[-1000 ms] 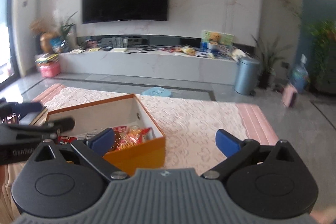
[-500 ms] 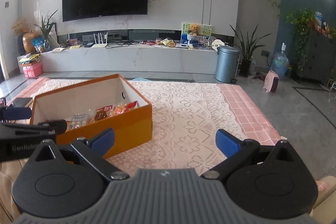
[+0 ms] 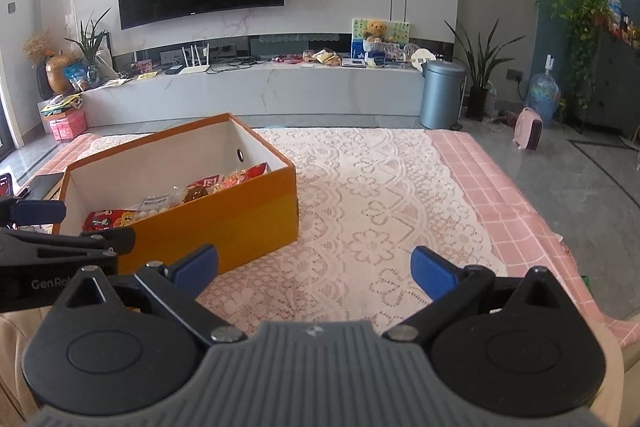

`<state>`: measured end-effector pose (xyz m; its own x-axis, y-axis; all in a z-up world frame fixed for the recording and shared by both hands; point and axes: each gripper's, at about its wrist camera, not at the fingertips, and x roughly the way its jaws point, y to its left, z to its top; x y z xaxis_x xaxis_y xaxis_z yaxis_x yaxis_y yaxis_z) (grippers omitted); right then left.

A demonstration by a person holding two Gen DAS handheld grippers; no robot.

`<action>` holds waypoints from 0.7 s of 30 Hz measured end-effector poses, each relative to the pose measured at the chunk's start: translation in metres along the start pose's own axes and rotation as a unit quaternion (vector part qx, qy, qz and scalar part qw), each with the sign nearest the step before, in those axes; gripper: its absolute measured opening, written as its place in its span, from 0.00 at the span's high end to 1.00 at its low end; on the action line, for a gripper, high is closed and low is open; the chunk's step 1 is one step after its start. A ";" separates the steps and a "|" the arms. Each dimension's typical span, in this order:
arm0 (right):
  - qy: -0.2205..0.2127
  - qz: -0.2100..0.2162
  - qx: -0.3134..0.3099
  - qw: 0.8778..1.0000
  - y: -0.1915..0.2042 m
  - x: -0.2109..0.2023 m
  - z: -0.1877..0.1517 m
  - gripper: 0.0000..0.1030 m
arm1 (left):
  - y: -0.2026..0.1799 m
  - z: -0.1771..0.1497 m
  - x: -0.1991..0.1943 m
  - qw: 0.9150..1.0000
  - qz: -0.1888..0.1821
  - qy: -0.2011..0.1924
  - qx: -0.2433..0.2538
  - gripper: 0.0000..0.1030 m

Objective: Organize snacks

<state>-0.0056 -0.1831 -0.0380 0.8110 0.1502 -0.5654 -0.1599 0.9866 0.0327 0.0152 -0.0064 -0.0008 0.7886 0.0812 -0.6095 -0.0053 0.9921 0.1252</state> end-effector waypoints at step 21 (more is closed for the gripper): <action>0.008 0.005 0.006 1.000 -0.003 0.005 -0.001 0.04 | 0.001 0.001 -0.001 1.000 -0.007 0.004 0.001 0.12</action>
<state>-0.0017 -0.1850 -0.0420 0.8002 0.1585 -0.5784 -0.1611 0.9858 0.0473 0.0154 -0.0057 0.0006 0.7831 0.0688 -0.6180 0.0063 0.9929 0.1185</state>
